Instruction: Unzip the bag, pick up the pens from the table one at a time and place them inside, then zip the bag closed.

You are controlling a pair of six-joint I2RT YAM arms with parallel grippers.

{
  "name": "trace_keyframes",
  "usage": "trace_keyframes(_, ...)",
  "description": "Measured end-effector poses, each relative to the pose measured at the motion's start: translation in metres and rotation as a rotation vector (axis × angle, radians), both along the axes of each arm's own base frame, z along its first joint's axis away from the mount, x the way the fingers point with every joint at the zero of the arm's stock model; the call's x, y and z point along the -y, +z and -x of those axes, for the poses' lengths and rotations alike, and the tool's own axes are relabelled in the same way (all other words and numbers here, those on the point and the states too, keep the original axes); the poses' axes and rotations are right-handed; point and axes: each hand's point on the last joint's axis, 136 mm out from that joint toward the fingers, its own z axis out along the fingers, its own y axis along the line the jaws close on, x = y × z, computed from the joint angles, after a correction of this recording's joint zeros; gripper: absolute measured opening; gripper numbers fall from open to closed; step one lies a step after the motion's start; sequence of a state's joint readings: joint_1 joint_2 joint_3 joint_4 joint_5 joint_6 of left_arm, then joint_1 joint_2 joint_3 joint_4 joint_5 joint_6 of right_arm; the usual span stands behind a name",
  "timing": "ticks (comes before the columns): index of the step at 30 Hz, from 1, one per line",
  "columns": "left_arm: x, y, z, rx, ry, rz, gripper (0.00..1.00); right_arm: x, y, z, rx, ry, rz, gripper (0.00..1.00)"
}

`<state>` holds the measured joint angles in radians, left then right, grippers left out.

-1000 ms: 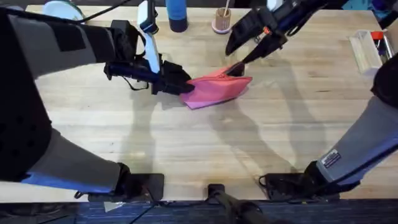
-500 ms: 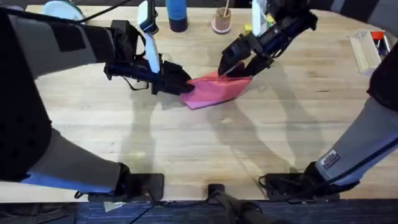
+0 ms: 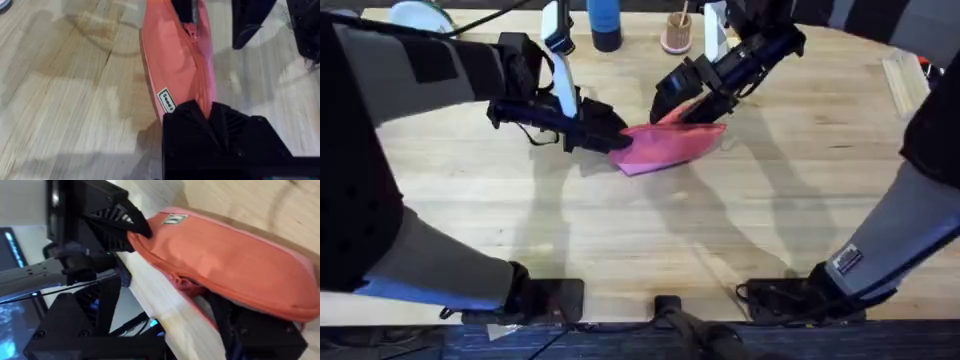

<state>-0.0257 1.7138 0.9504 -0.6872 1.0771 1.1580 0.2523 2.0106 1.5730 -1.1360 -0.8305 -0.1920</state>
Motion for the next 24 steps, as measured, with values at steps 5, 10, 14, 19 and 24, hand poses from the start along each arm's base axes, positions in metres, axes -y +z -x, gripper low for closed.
trace_keyframes(5, 0.000, 0.000, 0.000, 0.000, 0.000, 0.000, 0.042, -0.005, 0.008, 0.000, -0.018, -0.014, -0.055, 0.996)
trace_keyframes(10, 0.000, 0.000, 0.000, 0.000, 0.000, 0.000, 0.042, -0.005, 0.014, -0.003, -0.028, -0.033, -0.102, 0.996)
trace_keyframes(14, 0.000, 0.000, 0.000, 0.000, 0.000, 0.000, 0.042, -0.002, 0.017, -0.004, -0.042, -0.048, -0.115, 0.996)
trace_keyframes(19, 0.000, 0.000, 0.000, -0.001, 0.000, 0.000, 0.042, 0.002, 0.020, -0.004, -0.062, -0.063, -0.124, 0.996)
trace_keyframes(24, 0.000, 0.000, 0.000, 0.000, 0.000, 0.000, 0.042, 0.004, 0.034, -0.005, -0.038, -0.077, -0.153, 0.996)
